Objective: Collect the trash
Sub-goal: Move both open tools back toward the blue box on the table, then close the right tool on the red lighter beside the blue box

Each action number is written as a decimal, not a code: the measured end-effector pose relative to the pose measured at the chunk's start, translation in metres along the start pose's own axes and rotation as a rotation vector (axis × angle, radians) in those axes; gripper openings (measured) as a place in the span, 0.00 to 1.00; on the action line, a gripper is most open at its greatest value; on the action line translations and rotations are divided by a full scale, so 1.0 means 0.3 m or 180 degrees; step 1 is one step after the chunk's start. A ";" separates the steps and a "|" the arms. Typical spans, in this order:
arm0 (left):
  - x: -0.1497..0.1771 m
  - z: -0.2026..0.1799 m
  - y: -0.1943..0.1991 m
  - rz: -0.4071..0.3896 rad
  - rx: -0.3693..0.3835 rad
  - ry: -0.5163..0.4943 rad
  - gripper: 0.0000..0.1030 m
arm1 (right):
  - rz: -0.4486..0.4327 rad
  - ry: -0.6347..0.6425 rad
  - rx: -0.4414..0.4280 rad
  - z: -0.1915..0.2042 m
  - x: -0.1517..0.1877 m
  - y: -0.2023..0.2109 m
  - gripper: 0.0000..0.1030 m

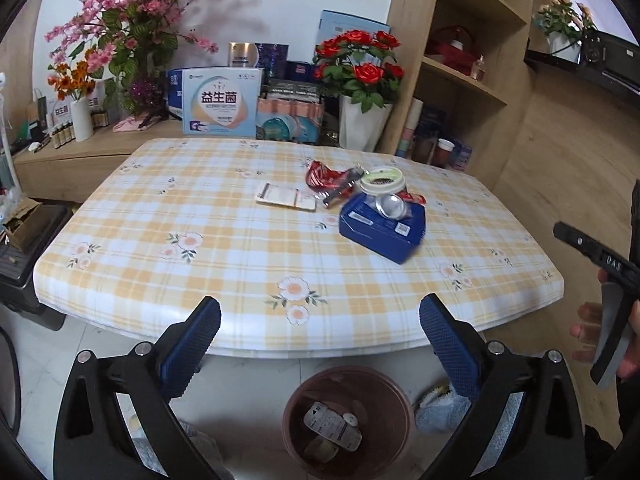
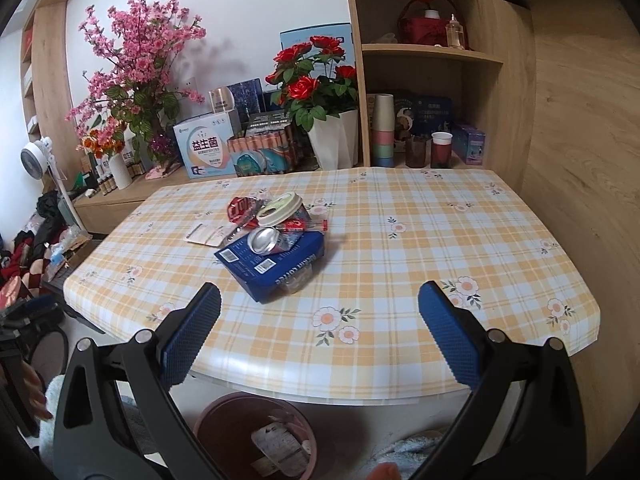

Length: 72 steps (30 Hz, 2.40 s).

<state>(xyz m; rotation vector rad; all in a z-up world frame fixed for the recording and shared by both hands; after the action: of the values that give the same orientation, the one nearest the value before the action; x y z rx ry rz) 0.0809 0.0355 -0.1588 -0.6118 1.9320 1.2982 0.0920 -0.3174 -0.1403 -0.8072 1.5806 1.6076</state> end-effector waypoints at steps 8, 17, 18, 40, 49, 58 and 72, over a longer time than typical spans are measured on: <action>-0.051 0.044 -0.023 -0.0074 -0.0220 -0.0233 0.94 | 0.0127 0.0037 0.0047 -0.004 0.007 -0.050 0.95; -0.042 0.091 -0.119 0.0094 -0.0176 -0.0184 0.94 | 0.0276 0.0253 0.0140 0.016 0.013 -0.143 0.95; -0.039 0.092 -0.133 0.0136 -0.0130 -0.0169 0.94 | 0.0307 0.0267 0.0140 0.016 0.014 -0.158 0.95; -0.158 0.202 -0.501 0.0394 -0.0052 -0.0285 0.94 | 0.0775 0.0684 -0.0213 0.132 -0.089 -0.637 0.94; -0.229 0.189 -0.642 0.0403 0.0207 -0.0322 0.91 | 0.0924 0.1210 -0.0220 0.163 -0.138 -0.821 0.94; -0.206 0.173 -0.697 0.0454 0.0408 -0.0186 0.82 | 0.1064 0.1637 -0.0713 0.196 -0.192 -0.970 0.77; -0.220 0.155 -0.684 0.0453 0.0478 -0.0218 0.80 | 0.1535 0.1852 -0.1314 0.301 -0.172 -1.033 0.51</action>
<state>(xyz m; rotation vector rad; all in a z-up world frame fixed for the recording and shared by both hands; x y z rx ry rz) 0.2835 -0.0002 -0.2383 -0.3563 2.0240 1.2294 0.3857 -0.2377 -0.2596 -1.2691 1.9797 2.2331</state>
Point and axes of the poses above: each gripper's, at about its wrist camera, not at the fingertips, and y roughly against the way its jaws point, z to its left, x to its underside, the point moved 6 cm from there along -y, roughly the way its jaws point, and after that the axes turned 7 degrees about x, right-handed, at the moved point
